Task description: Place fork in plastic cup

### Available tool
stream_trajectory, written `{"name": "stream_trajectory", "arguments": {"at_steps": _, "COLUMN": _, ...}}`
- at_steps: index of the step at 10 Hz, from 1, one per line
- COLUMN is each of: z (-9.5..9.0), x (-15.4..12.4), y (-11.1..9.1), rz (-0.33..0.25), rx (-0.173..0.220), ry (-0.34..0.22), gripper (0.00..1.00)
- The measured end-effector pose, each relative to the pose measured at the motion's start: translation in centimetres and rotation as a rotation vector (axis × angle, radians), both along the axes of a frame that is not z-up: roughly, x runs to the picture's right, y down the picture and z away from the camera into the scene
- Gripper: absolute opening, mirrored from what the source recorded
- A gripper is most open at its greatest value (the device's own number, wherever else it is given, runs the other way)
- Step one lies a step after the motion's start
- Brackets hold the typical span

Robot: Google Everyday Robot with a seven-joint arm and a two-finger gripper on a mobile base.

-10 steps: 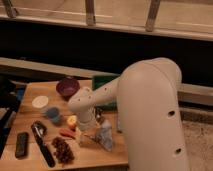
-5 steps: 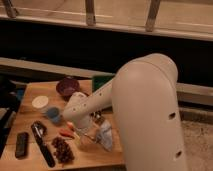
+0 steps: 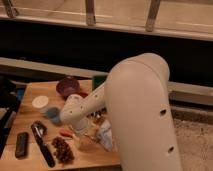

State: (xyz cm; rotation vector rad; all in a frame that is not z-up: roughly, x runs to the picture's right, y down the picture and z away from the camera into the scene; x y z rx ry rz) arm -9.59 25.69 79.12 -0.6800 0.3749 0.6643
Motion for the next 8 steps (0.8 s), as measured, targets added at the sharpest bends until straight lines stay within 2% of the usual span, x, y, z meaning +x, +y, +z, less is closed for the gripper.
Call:
{"name": "stream_trajectory", "arguments": {"at_steps": 2, "z": 0.4, "x": 1.3, "y": 0.2, "rz": -0.016, "rx": -0.028, "ry": 0.013, "gripper": 0.80}}
{"name": "stream_trajectory", "arguments": {"at_steps": 5, "z": 0.4, "x": 3.6, "y": 0.8, "rz": -0.007, "rx": -0.053, "ry": 0.039, "gripper": 0.80}}
{"name": "stream_trajectory", "arguments": {"at_steps": 8, "z": 1.1, "x": 3.5, "y": 1.1, "rz": -0.008, "rx": -0.065, "ry": 0.037, "gripper": 0.80}}
